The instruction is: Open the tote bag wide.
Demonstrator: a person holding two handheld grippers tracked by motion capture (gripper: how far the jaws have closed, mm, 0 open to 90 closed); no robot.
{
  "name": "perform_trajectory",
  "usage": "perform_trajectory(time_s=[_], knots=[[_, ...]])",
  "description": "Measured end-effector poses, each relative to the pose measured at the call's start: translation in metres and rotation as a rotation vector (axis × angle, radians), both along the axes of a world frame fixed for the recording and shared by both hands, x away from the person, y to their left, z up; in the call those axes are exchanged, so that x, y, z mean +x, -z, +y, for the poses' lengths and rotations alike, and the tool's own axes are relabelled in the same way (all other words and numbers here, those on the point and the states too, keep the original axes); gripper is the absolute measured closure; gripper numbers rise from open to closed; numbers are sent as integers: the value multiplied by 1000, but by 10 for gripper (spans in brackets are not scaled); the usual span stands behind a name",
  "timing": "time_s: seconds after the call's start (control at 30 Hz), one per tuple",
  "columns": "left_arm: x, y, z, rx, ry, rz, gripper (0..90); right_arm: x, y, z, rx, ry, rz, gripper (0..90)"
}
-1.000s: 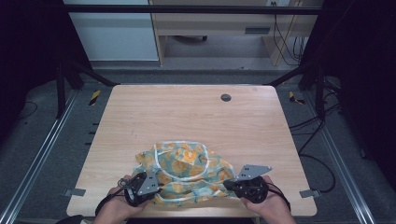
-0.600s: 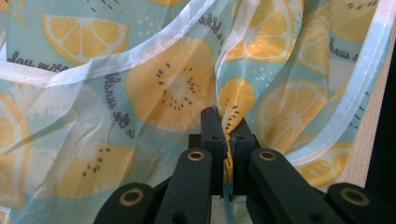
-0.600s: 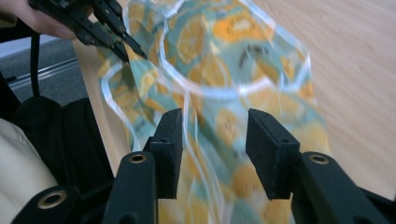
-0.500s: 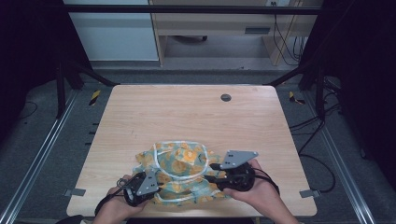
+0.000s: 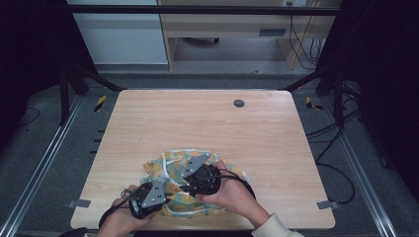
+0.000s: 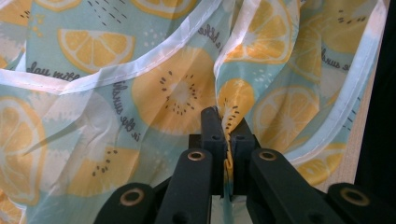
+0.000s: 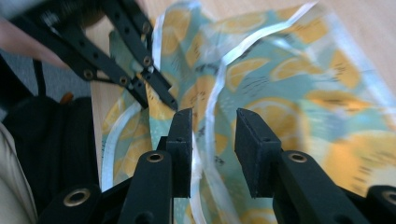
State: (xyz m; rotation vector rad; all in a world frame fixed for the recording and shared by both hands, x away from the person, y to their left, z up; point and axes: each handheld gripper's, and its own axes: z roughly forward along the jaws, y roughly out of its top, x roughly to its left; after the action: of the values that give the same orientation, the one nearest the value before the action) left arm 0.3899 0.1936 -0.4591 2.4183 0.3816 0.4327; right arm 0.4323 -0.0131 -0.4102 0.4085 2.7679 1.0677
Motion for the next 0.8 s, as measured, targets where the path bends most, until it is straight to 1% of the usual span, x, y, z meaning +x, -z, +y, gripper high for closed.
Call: perform_trajectory(time_s=[0.03, 0.1, 0.17, 0.2, 0.23, 0.27, 0.3, 0.33, 0.37, 0.43, 0.5, 0.53, 0.6, 0.63, 0.7, 0.73, 0.8], knots=[[0, 0, 0, -1, 0, 0, 887, 0, 1, 1, -11, -5, -2, 667], [0, 0, 0, 3, 1, 0, 887, 2, 7, 3, -39, 3, 5, 666], [0, -1, 0, 1, -1, -2, 887, 3, 11, 4, -64, 7, 19, 673], [0, 0, 0, 0, 1, -2, 887, 4, 14, 5, -87, -3, 24, 695], [0, -1, 0, -3, -2, -4, 887, 4, 16, 5, -97, -5, 27, 738], [0, -1, 0, -5, 0, -3, 887, 3, 17, 6, -113, -11, 29, 813], [-1, -1, 0, -10, -2, -6, 887, 3, 18, 6, -110, -15, 33, 865], [-1, -2, 1, -15, -3, -3, 887, 3, 17, 6, -102, -15, 25, 897], [-1, -2, 1, -23, -6, -3, 887, 3, 16, 6, -95, -13, 25, 899], [-2, -4, 1, -34, -1, -13, 887, 4, 9, 5, -64, -2, 14, 900], [-3, -6, 1, -51, 11, -12, 886, 5, 0, 3, -36, 14, -10, 900], [-3, -7, 1, -53, 12, -17, 886, 6, -6, 2, -17, 24, -26, 900], [-5, -8, 0, -66, 20, -25, 885, 10, -15, -1, 3, 43, -54, 900], [-5, -9, 0, -67, 19, -28, 885, 14, -21, -3, 25, 67, -72, 900], [-5, -9, -2, -73, 18, -33, 885, 21, -30, -7, 63, 88, -86, 900], [-5, -10, -2, -73, 16, -38, 885, 27, -37, -11, 94, 108, -91, 900], [-4, -10, -3, -74, 10, -45, 885, 36, -47, -16, 134, 131, -99, 900]])
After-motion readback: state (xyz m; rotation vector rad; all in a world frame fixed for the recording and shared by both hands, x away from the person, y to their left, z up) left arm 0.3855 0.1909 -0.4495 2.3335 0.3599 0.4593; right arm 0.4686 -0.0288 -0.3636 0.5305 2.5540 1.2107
